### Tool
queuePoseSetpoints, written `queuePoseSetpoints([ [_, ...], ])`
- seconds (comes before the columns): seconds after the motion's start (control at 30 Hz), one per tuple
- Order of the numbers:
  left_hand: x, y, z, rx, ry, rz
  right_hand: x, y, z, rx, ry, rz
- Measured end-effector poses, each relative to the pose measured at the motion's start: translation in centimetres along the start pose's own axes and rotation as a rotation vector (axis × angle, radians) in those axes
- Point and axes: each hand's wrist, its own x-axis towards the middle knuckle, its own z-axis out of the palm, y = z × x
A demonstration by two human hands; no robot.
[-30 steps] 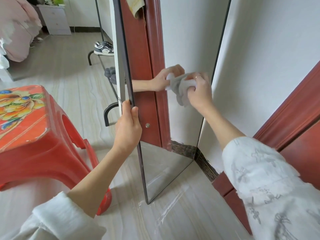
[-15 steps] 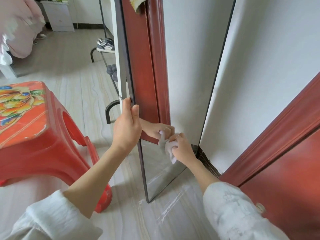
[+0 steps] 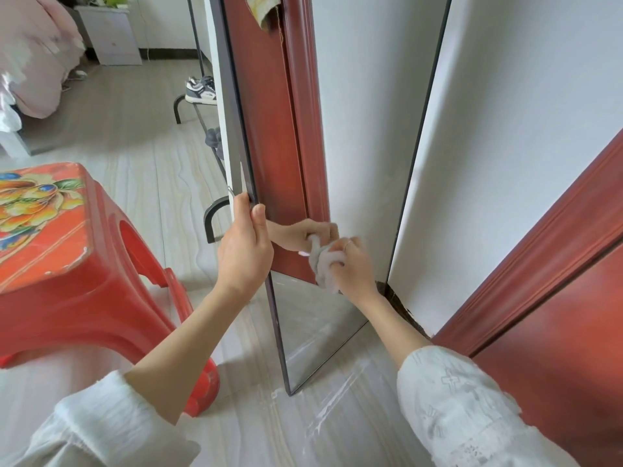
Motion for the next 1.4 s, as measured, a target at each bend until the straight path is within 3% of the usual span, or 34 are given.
queuePoseSetpoints([
  [0.07,0.0,0.0,-0.1,-0.011,-0.011,0.001,0.3,0.5,-0.3,-0.098,-0.106,0.060],
  [0.13,-0.1,0.2,-0.3,-0.018,-0.028,0.013,1.0,-0.7,-1.2,-0.033,-0.103,0.109],
  [0.33,0.0,0.4,-0.7,-0.048,-0.065,0.018,4.1,-7.8,-4.2,0.188,0.221,-0.078],
  [0.5,0.2,0.6,-1.1,-0.078,-0.097,-0.002,2.6,-10.9,-2.7,0.137,0.321,-0.293],
  [0.6,0.3,0.6,-1.3,-0.103,-0.113,-0.025,-0.1,-8.0,-0.3,0.220,0.186,-0.184],
  [0.8,0.2,0.8,-1.4,-0.137,-0.142,-0.063,-3.6,-4.3,-0.3,-0.151,-0.353,-0.082],
  [1.0,-1.8,-0.7,-1.7,-0.307,-0.102,-0.088,-4.6,-3.5,-3.1,0.051,-0.284,0.109],
  [1.17,-4.4,-0.3,-1.9,-0.236,0.058,-0.011,-5.8,-4.5,-5.3,0.151,-0.235,0.159],
  [1.4,-6.3,1.0,-0.5,-0.149,-0.354,-0.064,-6.8,-5.7,-6.5,0.389,-0.260,0.155],
])
